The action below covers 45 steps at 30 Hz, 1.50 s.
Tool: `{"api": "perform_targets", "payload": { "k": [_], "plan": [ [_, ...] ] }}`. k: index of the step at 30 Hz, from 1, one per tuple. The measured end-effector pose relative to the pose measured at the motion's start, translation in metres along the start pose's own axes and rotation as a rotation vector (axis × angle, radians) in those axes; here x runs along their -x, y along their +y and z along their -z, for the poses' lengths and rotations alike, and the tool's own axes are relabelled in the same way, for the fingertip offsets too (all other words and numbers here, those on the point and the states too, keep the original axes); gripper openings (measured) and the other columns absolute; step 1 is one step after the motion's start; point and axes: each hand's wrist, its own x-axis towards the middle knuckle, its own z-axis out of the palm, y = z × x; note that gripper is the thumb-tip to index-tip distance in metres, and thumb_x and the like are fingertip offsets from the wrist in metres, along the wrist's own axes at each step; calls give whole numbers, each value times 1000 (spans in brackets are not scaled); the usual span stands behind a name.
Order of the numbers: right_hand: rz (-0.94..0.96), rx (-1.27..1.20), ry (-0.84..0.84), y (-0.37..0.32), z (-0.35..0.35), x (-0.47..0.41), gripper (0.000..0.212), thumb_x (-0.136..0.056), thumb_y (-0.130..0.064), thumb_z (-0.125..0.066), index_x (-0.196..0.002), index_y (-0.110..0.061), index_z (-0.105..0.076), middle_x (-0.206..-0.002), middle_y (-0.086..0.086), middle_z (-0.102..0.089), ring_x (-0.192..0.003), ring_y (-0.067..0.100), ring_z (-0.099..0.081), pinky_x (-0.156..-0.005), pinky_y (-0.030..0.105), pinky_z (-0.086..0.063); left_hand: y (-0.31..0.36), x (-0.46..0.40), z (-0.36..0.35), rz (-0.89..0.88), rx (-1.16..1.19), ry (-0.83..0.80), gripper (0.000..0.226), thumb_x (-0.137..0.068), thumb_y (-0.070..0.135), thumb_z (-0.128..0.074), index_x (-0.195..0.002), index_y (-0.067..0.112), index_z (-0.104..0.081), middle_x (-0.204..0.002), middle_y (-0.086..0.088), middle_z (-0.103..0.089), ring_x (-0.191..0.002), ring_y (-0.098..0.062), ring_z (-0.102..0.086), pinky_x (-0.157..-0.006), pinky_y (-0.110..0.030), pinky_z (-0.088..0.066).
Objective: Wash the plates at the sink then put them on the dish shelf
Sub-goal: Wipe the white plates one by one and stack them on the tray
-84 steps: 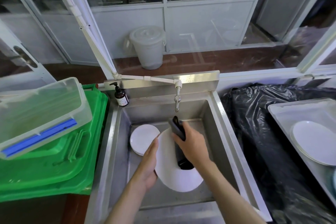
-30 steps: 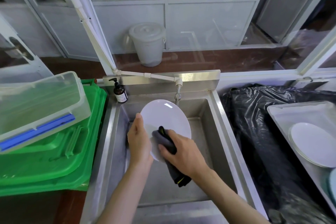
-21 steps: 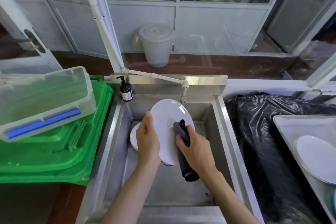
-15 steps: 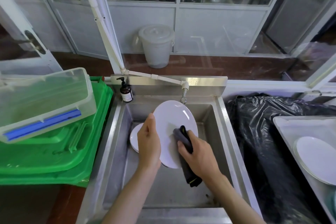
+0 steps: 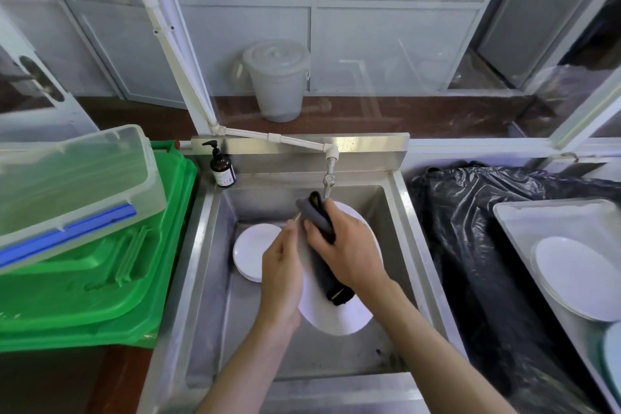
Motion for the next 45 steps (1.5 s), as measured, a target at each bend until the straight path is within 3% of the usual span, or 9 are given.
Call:
{"api": "perform_targets", "payload": {
  "k": [5, 12, 15, 19, 23, 30, 34, 40, 45],
  "plan": [
    [-265, -112, 114, 19, 4, -7, 27, -101, -39, -57, -82, -31, -39, -63, -8, -56, -56, 11, -55, -54, 34, -40, 4, 2, 4, -38, 12, 25, 30, -106, 48, -51, -96, 38, -78, -100, 17, -76, -104, -12, -65, -98, -37, -49],
    [-1, -125, -47, -24, -11, -3, 28, -97, -46, -50, -84, -26, -36, -66, -6, -49, -63, 17, -48, -59, 40, -44, 5, -5, -3, 35, 103, 50, 34, -107, 41, -53, -97, 24, -81, -103, -1, -80, -103, -19, -75, -103, -47, -55],
    [-116, -82, 18, -7, -7, -15, 25, -100, -45, -52, -87, -27, -40, -68, -8, -55, -64, 18, -54, -60, 40, -45, 5, -8, 5, -9, 68, 86, 39, -104, 47, -54, -76, 27, -70, -92, 8, -72, -94, -14, -66, -89, -39, -49],
    [-321, 62, 116, 22, -9, -9, 26, -100, -47, -53, -87, -27, -42, -69, -10, -59, -60, 19, -58, -58, 37, -44, 13, -13, 16, -65, 32, 107, 44, -97, 64, -52, -76, 26, -55, -87, 1, -56, -87, -18, -52, -79, -40, -42],
    [-431, 71, 58, 16, -19, 26, 24, -97, -46, -54, -89, -26, -44, -71, -8, -59, -63, 25, -51, -60, 37, -40, 14, -19, 20, -18, 49, 157, 39, -99, 64, -50, -89, 35, -74, -101, 7, -75, -103, -21, -68, -94, -45, -54],
    [-159, -215, -132, -40, -33, 36, 28, -97, -49, -43, -79, -29, -36, -66, -5, -55, -61, 16, -54, -61, 39, -46, 2, -16, 12, 67, 201, 166, 52, -105, 54, -49, -70, 25, -74, -79, -2, -75, -90, -29, -71, -93, -43, -54],
    [-83, -200, -36, -36, -25, 4, 32, -99, -49, -41, -84, -21, -41, -66, -5, -54, -63, 17, -54, -61, 42, -46, 5, -8, 5, 35, 193, 106, 42, -105, 54, -48, -91, 29, -79, -100, 1, -80, -100, -20, -75, -95, -41, -55],
    [-377, -100, 133, 20, -22, 0, 22, -100, -42, -50, -90, -23, -48, -73, -7, -62, -69, 20, -63, -63, 40, -48, 3, -12, 20, -102, 25, 138, 46, -101, 59, -51, -66, 32, -61, -83, 5, -61, -85, -15, -56, -80, -39, -46],
    [-142, -149, -72, 8, -32, 43, 25, -91, -38, -60, -112, -26, -55, -85, -9, -66, -75, 19, -62, -69, 38, -51, 0, -21, 26, -52, 12, 178, 40, -97, 65, -52, -84, 36, -77, -101, 7, -79, -104, -21, -71, -99, -50, -56]
  ]
}}
